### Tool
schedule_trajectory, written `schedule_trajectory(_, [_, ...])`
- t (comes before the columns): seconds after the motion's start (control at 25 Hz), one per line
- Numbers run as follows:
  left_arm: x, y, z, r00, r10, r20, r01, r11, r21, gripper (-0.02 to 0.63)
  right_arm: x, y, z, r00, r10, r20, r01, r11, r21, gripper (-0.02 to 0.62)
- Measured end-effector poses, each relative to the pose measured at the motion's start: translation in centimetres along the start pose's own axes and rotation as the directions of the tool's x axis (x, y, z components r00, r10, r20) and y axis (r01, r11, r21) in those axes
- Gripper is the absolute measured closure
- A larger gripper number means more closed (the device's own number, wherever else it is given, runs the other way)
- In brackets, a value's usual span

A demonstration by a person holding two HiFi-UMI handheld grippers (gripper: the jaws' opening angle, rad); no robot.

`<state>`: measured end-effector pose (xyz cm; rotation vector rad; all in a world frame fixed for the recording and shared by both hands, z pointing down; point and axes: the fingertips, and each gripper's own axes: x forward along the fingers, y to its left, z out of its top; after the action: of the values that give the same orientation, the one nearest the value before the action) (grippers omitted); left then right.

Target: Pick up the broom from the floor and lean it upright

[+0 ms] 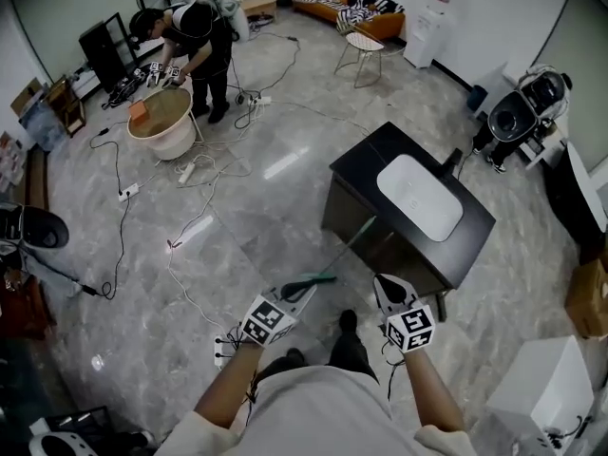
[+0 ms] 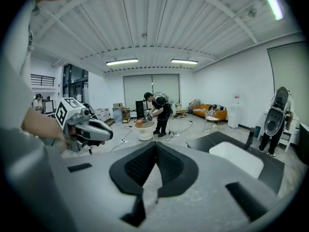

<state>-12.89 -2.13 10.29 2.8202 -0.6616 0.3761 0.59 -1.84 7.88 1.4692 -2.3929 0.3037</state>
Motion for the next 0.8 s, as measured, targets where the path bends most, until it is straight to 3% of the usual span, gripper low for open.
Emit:
schedule_trajectory(0.2, [-2.3,-2.2,0.3,0.999,-0.026,0.019,0.027,0.999,-0.023,0.594,-4.7,1.9,-0.2,0.998,-0.056,-0.005,0.056,0.996,0.066,0.595])
schedule_trajectory(0.44, [-2.0,-6.5,1.1,0.998,-0.062,0.029,0.063,0.997,-0.038,0.594,-9.7,1.4,-0.4,0.996,-0.089,-0.004,0.089,0.993,0.076,0.595])
schedule_trajectory(0.8, [-1.1,-12.5,2.3,0.998,0.023,0.060,-0.018,0.997,-0.081,0.594,-15.5,-1.2,-1.7,0.998,-0.055,0.000,0.055,0.991,0.120,0.595])
